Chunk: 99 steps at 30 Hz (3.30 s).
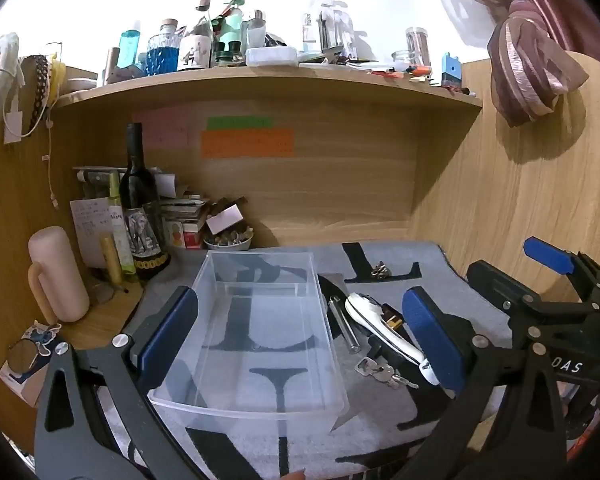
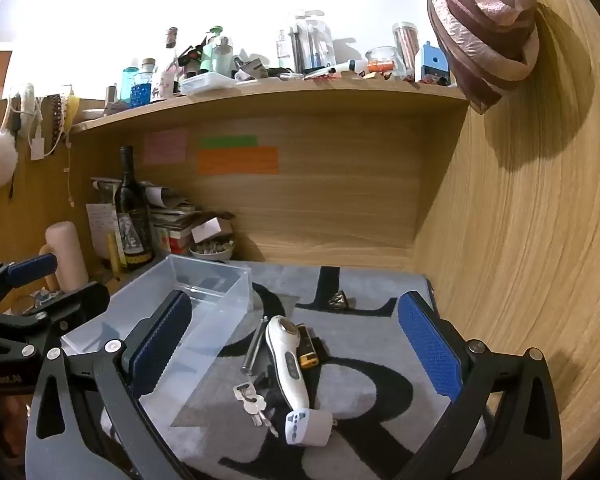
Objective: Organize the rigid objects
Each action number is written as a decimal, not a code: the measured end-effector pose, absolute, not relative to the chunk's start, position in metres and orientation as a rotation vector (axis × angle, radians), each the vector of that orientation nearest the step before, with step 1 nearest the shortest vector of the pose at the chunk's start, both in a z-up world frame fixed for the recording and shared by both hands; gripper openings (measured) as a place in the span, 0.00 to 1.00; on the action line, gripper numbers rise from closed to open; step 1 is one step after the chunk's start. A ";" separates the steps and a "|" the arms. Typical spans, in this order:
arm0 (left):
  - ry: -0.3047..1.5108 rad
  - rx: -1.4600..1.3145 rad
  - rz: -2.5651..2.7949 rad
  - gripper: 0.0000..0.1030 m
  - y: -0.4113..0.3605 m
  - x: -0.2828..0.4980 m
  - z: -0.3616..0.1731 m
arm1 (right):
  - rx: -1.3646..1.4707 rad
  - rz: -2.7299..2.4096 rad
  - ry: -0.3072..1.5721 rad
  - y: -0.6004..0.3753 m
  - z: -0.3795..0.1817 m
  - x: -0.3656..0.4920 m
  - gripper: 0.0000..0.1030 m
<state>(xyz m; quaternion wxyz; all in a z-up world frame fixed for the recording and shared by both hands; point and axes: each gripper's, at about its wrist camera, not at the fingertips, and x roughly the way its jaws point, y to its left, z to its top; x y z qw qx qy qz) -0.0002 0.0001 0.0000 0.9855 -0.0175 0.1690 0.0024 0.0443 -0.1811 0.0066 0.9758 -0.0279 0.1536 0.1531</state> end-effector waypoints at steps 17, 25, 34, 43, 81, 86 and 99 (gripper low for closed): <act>0.349 -0.026 -0.003 1.00 0.002 0.003 -0.006 | -0.063 0.321 0.308 -0.174 0.008 0.048 1.00; 0.348 -0.028 0.004 1.00 0.001 0.005 -0.005 | -0.068 0.321 0.304 -0.174 0.008 0.046 1.00; 0.340 -0.038 0.003 1.00 0.006 0.004 -0.002 | -0.072 0.324 0.303 -0.171 0.009 0.044 1.00; 0.340 -0.040 0.004 1.00 0.006 0.004 -0.002 | -0.072 0.325 0.305 -0.170 0.008 0.043 1.00; 0.351 -0.045 -0.030 1.00 0.004 0.006 -0.002 | -0.072 0.327 0.316 -0.169 0.005 0.043 1.00; 0.377 -0.070 -0.059 1.00 0.006 0.012 -0.008 | -0.066 0.342 0.346 -0.168 -0.001 0.049 1.00; 0.493 -0.085 0.000 0.69 0.047 0.038 -0.024 | -0.073 0.388 0.460 -0.164 -0.016 0.079 0.88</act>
